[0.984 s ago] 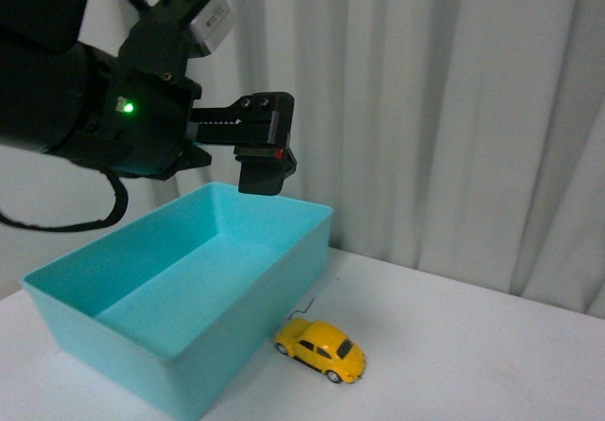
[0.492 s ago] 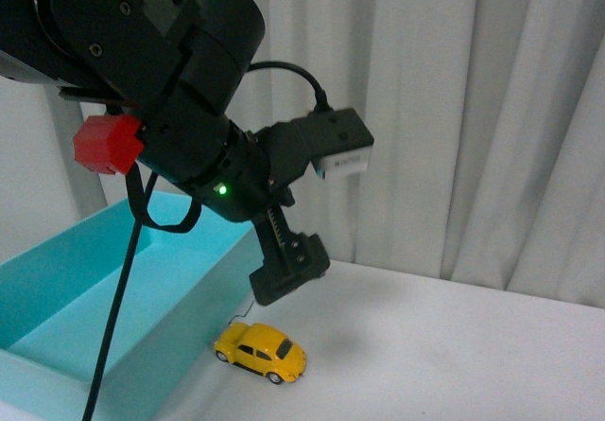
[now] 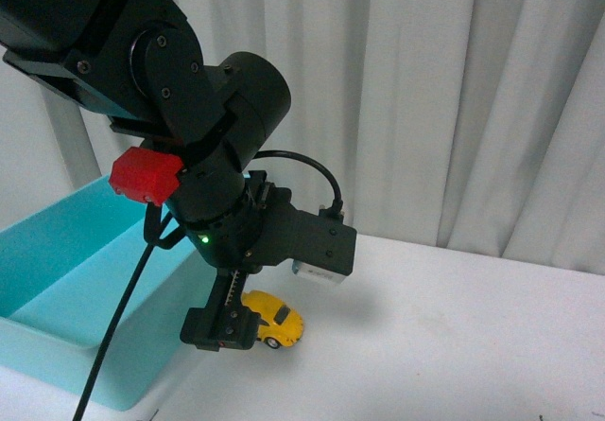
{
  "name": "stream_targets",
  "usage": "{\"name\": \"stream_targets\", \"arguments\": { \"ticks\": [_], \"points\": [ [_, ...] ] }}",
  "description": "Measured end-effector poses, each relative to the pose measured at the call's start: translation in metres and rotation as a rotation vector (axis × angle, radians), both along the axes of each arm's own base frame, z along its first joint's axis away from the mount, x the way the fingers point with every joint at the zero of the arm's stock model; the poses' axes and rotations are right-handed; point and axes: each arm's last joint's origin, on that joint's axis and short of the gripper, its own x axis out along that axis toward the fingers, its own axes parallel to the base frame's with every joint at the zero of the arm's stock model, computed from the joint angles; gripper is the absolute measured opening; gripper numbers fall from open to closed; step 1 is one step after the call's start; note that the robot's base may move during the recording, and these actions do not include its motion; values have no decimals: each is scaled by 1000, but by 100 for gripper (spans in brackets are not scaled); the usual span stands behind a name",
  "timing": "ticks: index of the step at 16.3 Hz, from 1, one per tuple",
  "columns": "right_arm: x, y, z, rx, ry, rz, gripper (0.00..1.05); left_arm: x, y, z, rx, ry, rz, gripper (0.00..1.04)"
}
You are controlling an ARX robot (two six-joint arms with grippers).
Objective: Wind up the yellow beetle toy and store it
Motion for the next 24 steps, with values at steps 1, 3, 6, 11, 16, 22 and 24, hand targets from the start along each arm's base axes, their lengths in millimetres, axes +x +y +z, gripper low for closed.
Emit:
{"name": "stream_targets", "arguments": {
  "ticks": [1, 3, 6, 11, 16, 22, 24],
  "points": [
    [0, 0, 0, 0, 0, 0, 98, 3, -3, 0, 5, -4, -14, 98],
    [0, 0, 0, 0, 0, 0, 98, 6, -9, -6, 16, 20, -40, 98],
    [0, 0, 0, 0, 0, 0, 98, 9, -9, -26, 55, 75, -65, 98],
    [0, 0, 0, 0, 0, 0, 98, 24, -7, -38, 68, 67, -82, 98],
    [0, 0, 0, 0, 0, 0, 98, 32, 2, -52, 111, 93, -105, 98],
    [0, 0, 0, 0, 0, 0, 98, 41, 9, -57, 122, 106, -65, 64],
    [0, 0, 0, 0, 0, 0, 98, 41, 9, -57, 123, 109, -29, 48]
  ]
}}
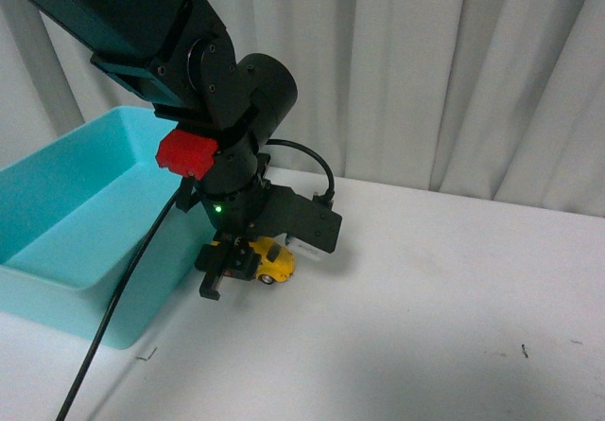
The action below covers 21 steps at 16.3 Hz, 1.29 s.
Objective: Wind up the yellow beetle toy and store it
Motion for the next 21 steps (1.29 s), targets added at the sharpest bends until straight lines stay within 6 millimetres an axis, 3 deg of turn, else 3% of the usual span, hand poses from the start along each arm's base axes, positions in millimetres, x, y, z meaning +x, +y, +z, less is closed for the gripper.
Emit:
{"name": "stream_targets", "arguments": {
  "ticks": [7, 9, 12, 15, 18, 19, 21],
  "points": [
    [0, 0, 0, 0, 0, 0, 98, -8, -18, 9, -104, 42, -31, 44],
    [0, 0, 0, 0, 0, 0, 98, -13, -28, 30, -191, 18, -27, 41],
    [0, 0, 0, 0, 0, 0, 98, -19, -24, 91, -379, -95, 15, 41],
    [0, 0, 0, 0, 0, 0, 98, -27, 15, 154, -539, -271, 139, 41],
    [0, 0, 0, 0, -1, 0, 98, -23, 74, 193, -630, -460, 386, 41],
    [0, 0, 0, 0, 0, 0, 98, -23, 97, 196, -633, -480, 518, 41],
    [0, 0, 0, 0, -1, 0, 98, -26, 137, 185, -590, -500, 792, 41]
  ]
}}
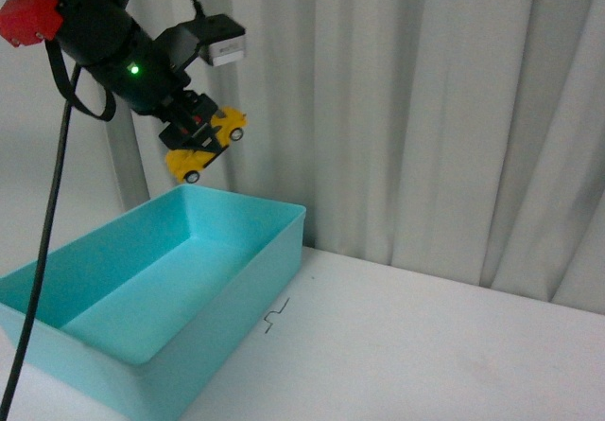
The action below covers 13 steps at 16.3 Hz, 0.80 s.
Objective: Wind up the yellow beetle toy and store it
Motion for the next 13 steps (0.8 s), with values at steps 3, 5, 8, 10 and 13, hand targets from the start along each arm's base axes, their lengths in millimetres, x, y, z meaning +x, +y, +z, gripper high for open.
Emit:
{"name": "stream_targets", "arguments": {
  "ticks": [3, 5, 8, 10, 13],
  "points": [
    [0, 0, 0, 0, 1, 0, 98, 1, 29, -35, -77, 44, 266, 41],
    [0, 0, 0, 0, 1, 0, 98, 10, 36, -84, -103, 139, 406, 41],
    [0, 0, 0, 0, 1, 0, 98, 17, 39, -112, -93, 170, 476, 41],
    [0, 0, 0, 0, 0, 0, 98, 20, 40, -127, -86, 188, 500, 41],
    [0, 0, 0, 0, 0, 0, 98, 22, 39, -143, -97, 224, 508, 41]
  ]
}}
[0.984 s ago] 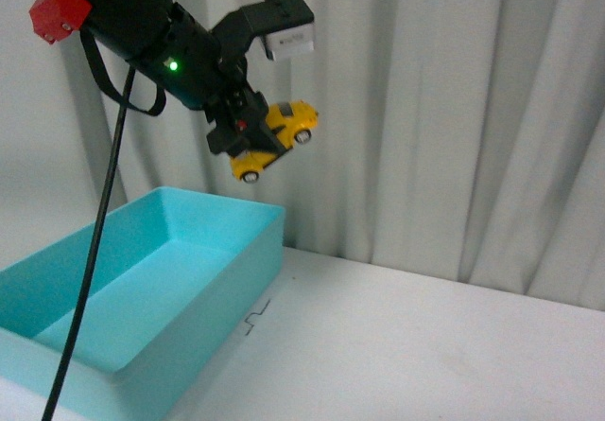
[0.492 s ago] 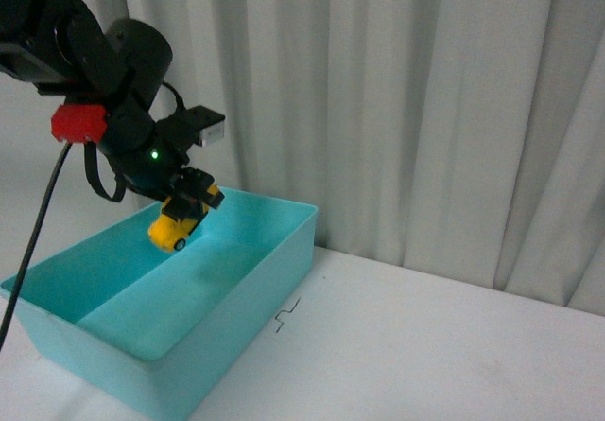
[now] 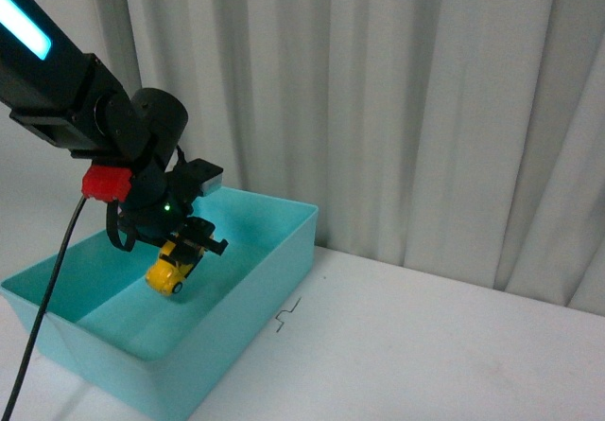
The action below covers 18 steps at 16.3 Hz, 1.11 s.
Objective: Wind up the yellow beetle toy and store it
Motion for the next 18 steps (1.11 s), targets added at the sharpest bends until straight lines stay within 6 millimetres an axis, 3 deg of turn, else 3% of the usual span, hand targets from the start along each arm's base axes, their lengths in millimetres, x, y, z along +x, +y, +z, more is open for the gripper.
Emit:
{"name": "stream_targets", "arguments": {
  "ticks": [2, 8, 10, 13, 14, 16, 18],
  "points": [
    [0, 0, 0, 0, 0, 0, 98, 0, -1, -2, -5, 6, -2, 42],
    [0, 0, 0, 0, 0, 0, 98, 0, -4, 0, -43, -24, -27, 99],
    [0, 0, 0, 0, 0, 0, 98, -12, -5, 23, -74, -95, -69, 98],
    [0, 0, 0, 0, 0, 0, 98, -42, -9, 85, -76, -306, -118, 98],
    [0, 0, 0, 0, 0, 0, 98, -55, -13, 101, -80, -506, -155, 94],
    [0, 0, 0, 0, 0, 0, 98, -107, -47, 115, -168, -922, -202, 68],
    [0, 0, 0, 0, 0, 0, 98, -143, -69, 106, -200, -1063, -215, 43]
  ]
}}
